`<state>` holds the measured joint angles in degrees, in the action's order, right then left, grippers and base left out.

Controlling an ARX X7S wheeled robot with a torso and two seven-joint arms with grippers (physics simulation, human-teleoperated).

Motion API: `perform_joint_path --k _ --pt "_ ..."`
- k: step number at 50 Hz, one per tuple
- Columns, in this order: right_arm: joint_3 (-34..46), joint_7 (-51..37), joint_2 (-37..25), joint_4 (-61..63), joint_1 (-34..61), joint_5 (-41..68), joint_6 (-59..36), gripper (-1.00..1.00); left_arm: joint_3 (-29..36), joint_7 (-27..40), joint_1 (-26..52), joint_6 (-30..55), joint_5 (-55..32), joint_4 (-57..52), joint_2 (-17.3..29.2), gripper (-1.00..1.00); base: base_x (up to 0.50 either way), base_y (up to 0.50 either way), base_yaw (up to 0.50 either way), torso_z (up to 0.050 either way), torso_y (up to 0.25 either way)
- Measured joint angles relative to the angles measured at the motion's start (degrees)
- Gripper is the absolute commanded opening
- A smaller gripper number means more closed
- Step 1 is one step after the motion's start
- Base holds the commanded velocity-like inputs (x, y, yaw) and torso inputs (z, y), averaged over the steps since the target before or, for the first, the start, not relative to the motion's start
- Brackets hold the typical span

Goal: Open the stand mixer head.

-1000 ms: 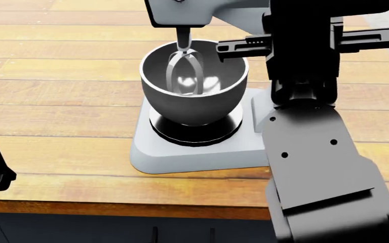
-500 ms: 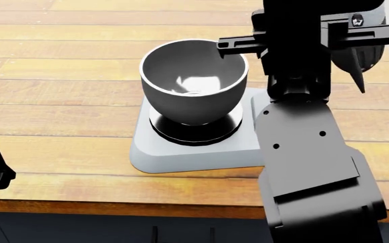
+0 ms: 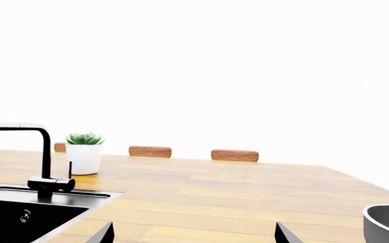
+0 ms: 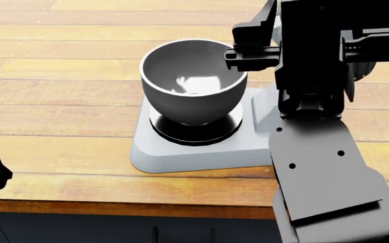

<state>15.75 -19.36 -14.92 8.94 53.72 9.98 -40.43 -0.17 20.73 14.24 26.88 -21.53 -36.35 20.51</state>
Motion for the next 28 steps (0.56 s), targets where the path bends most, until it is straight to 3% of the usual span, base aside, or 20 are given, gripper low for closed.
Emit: perform_joint_path --k 28 --pt "-0.7 -0.94 -0.84 2.1 -0.93 0.24 -1.61 1.0 0.37 0.85 0.28 0.22 -0.26 -0.5 0.34 1.0 0.0 0.0 0.0 0.0 0.0"
